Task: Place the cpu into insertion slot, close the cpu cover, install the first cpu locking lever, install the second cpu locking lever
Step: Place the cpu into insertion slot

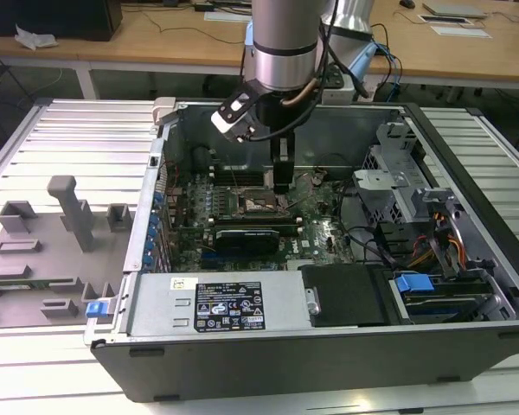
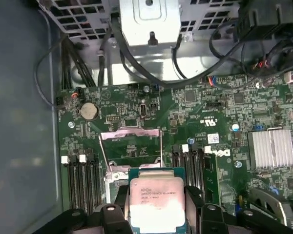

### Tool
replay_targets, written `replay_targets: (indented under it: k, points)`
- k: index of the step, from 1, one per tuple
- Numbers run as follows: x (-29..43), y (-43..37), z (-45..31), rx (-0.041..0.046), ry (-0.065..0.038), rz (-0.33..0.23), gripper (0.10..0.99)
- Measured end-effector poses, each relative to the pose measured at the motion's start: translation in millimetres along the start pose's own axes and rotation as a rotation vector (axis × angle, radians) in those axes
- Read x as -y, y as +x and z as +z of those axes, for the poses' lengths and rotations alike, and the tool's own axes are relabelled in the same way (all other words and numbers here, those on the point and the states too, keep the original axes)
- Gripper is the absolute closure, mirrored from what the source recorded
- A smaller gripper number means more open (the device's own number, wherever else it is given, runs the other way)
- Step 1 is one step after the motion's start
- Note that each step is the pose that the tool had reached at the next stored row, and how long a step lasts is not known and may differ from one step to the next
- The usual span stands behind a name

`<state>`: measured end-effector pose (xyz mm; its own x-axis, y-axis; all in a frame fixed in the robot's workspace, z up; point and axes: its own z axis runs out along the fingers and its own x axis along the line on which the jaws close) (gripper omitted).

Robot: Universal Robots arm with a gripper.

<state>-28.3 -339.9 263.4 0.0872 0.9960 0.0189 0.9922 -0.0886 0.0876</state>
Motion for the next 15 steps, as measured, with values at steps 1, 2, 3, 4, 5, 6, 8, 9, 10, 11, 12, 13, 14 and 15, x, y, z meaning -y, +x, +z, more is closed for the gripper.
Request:
replay_targets:
  k: [1,2,3,4,5,6,8,9,10,11,12,13,14,15]
  points:
    - [1.6,0.1,2.7,-0.0001,0.000,0.000,0.545]
    - [2.9,0.3,5.1,-0.0004,0.000,-0.004,0.545]
    - [3.8,0.4,6.7,-0.0008,0.000,-0.009,0.545]
    - [5.5,0.7,9.8,-0.0025,0.001,-0.028,0.545]
    - [6.2,1.4,11.6,-0.0038,0.001,-0.044,0.545]
    - [6.6,2.0,12.9,-0.0048,0.001,-0.055,0.545]
    - [7.1,3.3,16.4,-0.0076,0.002,-0.086,0.545]
    - [7.4,4.3,18.2,-0.0090,0.002,-0.103,0.545]
    - [7.4,4.8,19.1,-0.0097,0.002,-0.110,0.545]
    - [7.5,5.1,19.9,-0.0099,0.002,-0.112,0.545]
    - [7.6,5.3,20.6,-0.0102,0.002,-0.113,0.545]
    - [7.8,5.6,22.0,-0.0105,0.002,-0.119,0.545]
    - [8.1,6.2,23.6,-0.0112,0.002,-0.127,0.545]
    - [8.3,7.0,25.4,-0.0122,0.003,-0.139,0.545]
